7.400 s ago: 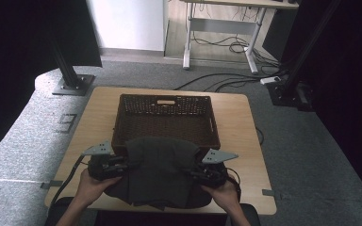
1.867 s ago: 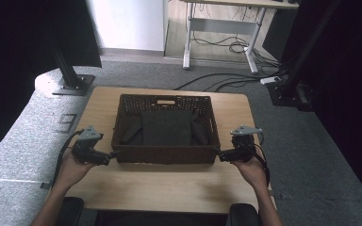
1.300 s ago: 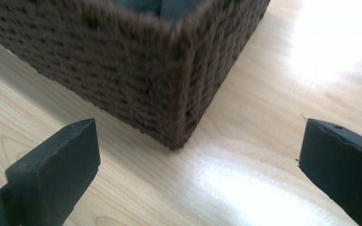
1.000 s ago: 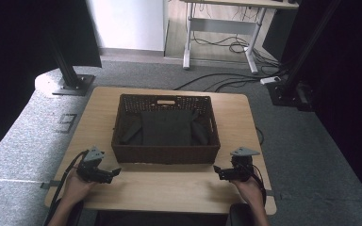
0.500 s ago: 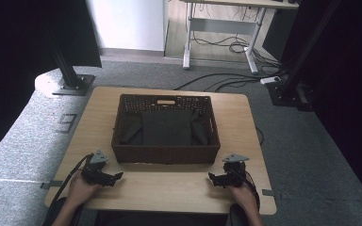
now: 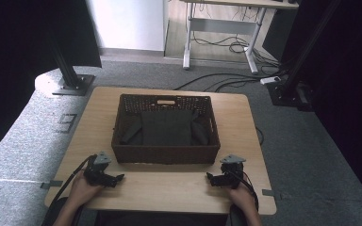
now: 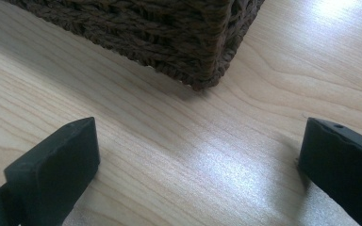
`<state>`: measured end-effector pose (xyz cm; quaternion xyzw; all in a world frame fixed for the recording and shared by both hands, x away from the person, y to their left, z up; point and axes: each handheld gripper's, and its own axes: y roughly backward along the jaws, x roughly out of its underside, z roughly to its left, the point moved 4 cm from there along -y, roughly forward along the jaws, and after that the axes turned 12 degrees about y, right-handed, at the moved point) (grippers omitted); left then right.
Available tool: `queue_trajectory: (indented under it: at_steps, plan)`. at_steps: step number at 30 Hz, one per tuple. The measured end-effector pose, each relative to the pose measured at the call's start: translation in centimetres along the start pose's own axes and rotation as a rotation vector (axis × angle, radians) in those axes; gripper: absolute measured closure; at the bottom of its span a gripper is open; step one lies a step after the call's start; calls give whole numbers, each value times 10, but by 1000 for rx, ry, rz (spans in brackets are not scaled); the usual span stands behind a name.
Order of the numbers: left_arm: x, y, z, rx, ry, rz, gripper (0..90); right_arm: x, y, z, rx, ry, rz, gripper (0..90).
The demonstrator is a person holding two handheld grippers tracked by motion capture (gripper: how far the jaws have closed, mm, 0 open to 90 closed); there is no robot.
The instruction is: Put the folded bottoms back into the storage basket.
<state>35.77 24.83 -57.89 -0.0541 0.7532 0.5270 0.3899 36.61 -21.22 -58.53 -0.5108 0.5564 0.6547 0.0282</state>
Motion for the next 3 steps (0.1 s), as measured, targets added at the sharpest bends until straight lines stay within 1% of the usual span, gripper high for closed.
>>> queue_trajectory:
  at_steps: [3]
  plan:
    - [0,0,0,0,0,0,0,0,0,0,0,1,0,0]
